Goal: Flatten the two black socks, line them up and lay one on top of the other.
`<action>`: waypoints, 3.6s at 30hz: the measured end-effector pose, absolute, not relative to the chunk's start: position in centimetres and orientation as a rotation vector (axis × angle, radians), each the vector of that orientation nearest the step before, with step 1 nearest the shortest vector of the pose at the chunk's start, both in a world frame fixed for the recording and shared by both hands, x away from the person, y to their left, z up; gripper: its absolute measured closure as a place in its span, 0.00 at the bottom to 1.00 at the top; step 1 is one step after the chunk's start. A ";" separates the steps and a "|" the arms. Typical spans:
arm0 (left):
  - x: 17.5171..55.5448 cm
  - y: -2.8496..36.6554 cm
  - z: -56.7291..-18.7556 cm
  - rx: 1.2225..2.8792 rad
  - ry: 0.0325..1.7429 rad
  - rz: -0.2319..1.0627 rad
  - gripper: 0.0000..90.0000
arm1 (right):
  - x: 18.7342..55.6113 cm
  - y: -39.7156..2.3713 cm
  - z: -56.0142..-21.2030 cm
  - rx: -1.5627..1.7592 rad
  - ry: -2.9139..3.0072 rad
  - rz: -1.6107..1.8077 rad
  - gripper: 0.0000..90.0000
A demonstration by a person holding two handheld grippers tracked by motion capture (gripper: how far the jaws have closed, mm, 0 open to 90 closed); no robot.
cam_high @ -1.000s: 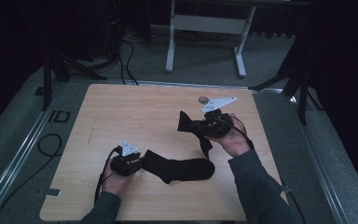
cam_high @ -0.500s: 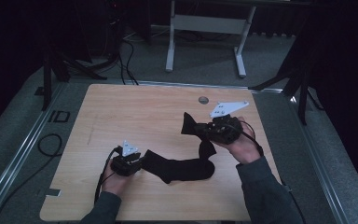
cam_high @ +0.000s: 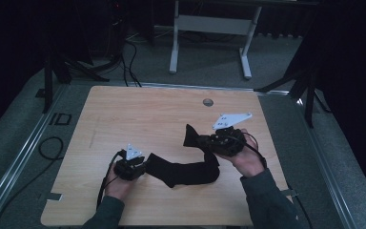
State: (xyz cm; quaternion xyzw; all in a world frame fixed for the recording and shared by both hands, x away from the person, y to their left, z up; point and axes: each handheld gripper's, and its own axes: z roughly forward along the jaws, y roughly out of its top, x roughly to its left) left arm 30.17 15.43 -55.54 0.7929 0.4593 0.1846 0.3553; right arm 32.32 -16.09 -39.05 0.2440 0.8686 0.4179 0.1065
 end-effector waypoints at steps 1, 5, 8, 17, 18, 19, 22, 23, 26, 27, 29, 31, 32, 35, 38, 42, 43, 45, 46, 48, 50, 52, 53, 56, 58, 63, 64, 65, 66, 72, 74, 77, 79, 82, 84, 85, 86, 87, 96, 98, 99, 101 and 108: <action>30.2 15.5 -55.5 2.049 1.187 0.476 0.78 | 32.3 -15.8 -39.4 0.729 2.566 1.230 0.93; 30.1 15.5 -55.5 2.045 1.189 0.477 0.78 | 32.3 -14.3 -41.2 0.741 2.611 1.211 0.93; 30.1 15.5 -55.5 2.036 1.194 0.478 0.78 | 32.3 -13.0 -42.6 0.748 2.643 1.198 0.93; 29.8 15.8 -55.1 2.035 1.194 0.482 0.78 | 33.0 -9.5 -45.6 0.857 2.654 1.193 0.93; 29.8 15.9 -55.1 2.033 1.198 0.482 0.78 | 33.1 -9.2 -45.8 0.870 2.653 1.191 0.93; 29.7 16.0 -55.1 2.029 1.202 0.480 0.78 | 33.1 -8.8 -46.1 0.879 2.654 1.190 0.93; 29.6 16.3 -54.9 2.020 1.216 0.485 0.80 | 33.3 -7.5 -46.9 0.903 2.647 1.169 0.93; 29.5 16.4 -54.9 2.018 1.218 0.485 0.80 | 33.3 -7.1 -47.2 0.909 2.655 1.167 0.93; 29.3 16.7 -54.8 2.013 1.218 0.488 0.83 | 33.6 -5.9 -48.1 0.933 2.671 1.124 0.93; 29.3 16.7 -54.8 2.015 1.219 0.488 0.84 | 33.6 -5.7 -48.3 0.942 2.677 1.115 0.93; 29.4 16.7 -54.9 2.032 1.241 0.481 0.89 | 33.9 -5.1 -49.0 0.983 2.688 1.103 0.93; 29.5 16.6 -55.1 2.051 1.252 0.469 0.93 | 34.2 -4.5 -49.8 1.011 2.702 1.083 0.93; 29.5 16.5 -55.2 2.060 1.254 0.466 0.94 | 34.4 -4.3 -50.2 1.018 2.707 1.079 0.93; 29.6 16.3 -55.5 2.087 1.255 0.460 0.95 | 34.6 -3.5 -51.1 1.048 2.724 1.053 0.93; 29.7 16.1 -55.6 2.107 1.259 0.452 0.96 | 34.7 -3.1 -51.7 1.086 2.726 1.034 0.93; 29.7 16.1 -55.6 2.109 1.256 0.446 0.97 | 34.9 -2.8 -52.5 1.121 2.727 1.001 0.93; 29.7 16.1 -55.7 2.107 1.257 0.446 0.97 | 34.9 -2.7 -52.6 1.125 2.730 0.999 0.93; 29.7 16.1 -55.7 2.110 1.253 0.453 0.97 | 35.0 -2.6 -53.1 1.136 2.734 0.987 0.93; 29.7 16.0 -55.6 2.115 1.250 0.457 0.98 | 35.0 -2.6 -53.4 1.141 2.738 0.982 0.93; 29.6 15.9 -55.6 2.118 1.247 0.462 0.98 | 35.0 -2.5 -53.8 1.161 2.743 0.987 0.93; 29.6 15.9 -55.6 2.120 1.245 0.463 0.98 | 35.0 -2.5 -53.9 1.166 2.745 0.994 0.93; 29.6 15.8 -55.6 2.122 1.241 0.462 0.98 | 34.9 -2.5 -53.8 1.162 2.746 1.003 0.93; 29.6 15.8 -55.6 2.121 1.241 0.465 0.98 | 34.8 -2.5 -53.7 1.163 2.747 1.004 0.93; 29.6 15.7 -55.7 2.122 1.238 0.469 0.99 | 34.7 -2.5 -53.7 1.161 2.750 1.009 0.92; 29.5 15.7 -55.7 2.124 1.237 0.475 0.99 | 34.7 -2.4 -53.7 1.155 2.756 1.009 0.92; 29.5 15.7 -55.6 2.128 1.234 0.479 0.99 | 34.6 -2.3 -53.6 1.151 2.764 1.011 0.92; 29.5 15.7 -55.6 2.128 1.235 0.477 0.99 | 34.6 -2.2 -53.7 1.152 2.768 1.007 0.92; 29.5 15.7 -55.6 2.128 1.235 0.477 0.99 | 34.6 -2.2 -53.8 1.153 2.770 1.001 0.92; 29.5 15.7 -55.6 2.127 1.235 0.477 0.99 | 34.7 -2.1 -53.9 1.155 2.772 0.998 0.92; 29.2 15.8 -55.2 2.116 1.228 0.469 0.98 | 34.7 -2.0 -54.3 1.162 2.775 0.990 0.92; 28.9 15.8 -54.6 2.094 1.198 0.477 0.98 | 34.7 -2.0 -54.4 1.163 2.775 0.994 0.92; 28.4 15.4 -54.0 2.074 1.152 0.481 0.98 | 34.8 -2.0 -54.5 1.174 2.774 1.002 0.92; 28.4 15.0 -53.9 2.083 1.136 0.477 0.98 | 34.8 -2.0 -54.5 1.172 2.774 1.004 0.92; 28.6 14.6 -54.5 2.108 1.148 0.477 0.98 | 34.8 -2.0 -54.5 1.174 2.774 1.004 0.92; 28.9 14.6 -54.9 2.105 1.173 0.474 0.98 | 34.8 -2.0 -54.5 1.169 2.774 1.003 0.92; 29.0 14.6 -55.0 2.107 1.177 0.474 0.98 | 34.8 -1.9 -54.5 1.167 2.774 1.003 0.92; 29.1 14.5 -55.0 2.114 1.175 0.480 0.98 | 34.8 -1.9 -54.5 1.163 2.774 1.004 0.92; 29.1 14.4 -55.1 2.123 1.172 0.491 0.99 | 34.8 -1.9 -54.5 1.162 2.774 1.006 0.92; 29.1 14.2 -55.1 2.137 1.173 0.497 1.00 | 34.4 -2.5 -53.2 1.087 2.786 1.008 0.77; 29.1 14.2 -55.1 2.137 1.173 0.496 1.00 | 34.3 -3.2 -52.3 1.053 2.773 1.002 0.76; 29.1 14.2 -55.1 2.137 1.173 0.496 1.00 | 34.3 -3.6 -51.9 1.037 2.760 1.004 0.76; 29.1 14.2 -55.1 2.138 1.173 0.497 1.00 | 34.2 -4.6 -50.9 1.012 2.736 0.996 0.75; 29.0 14.2 -55.1 2.138 1.174 0.496 1.00 | 34.0 -8.5 -48.7 1.009 2.654 0.953 0.76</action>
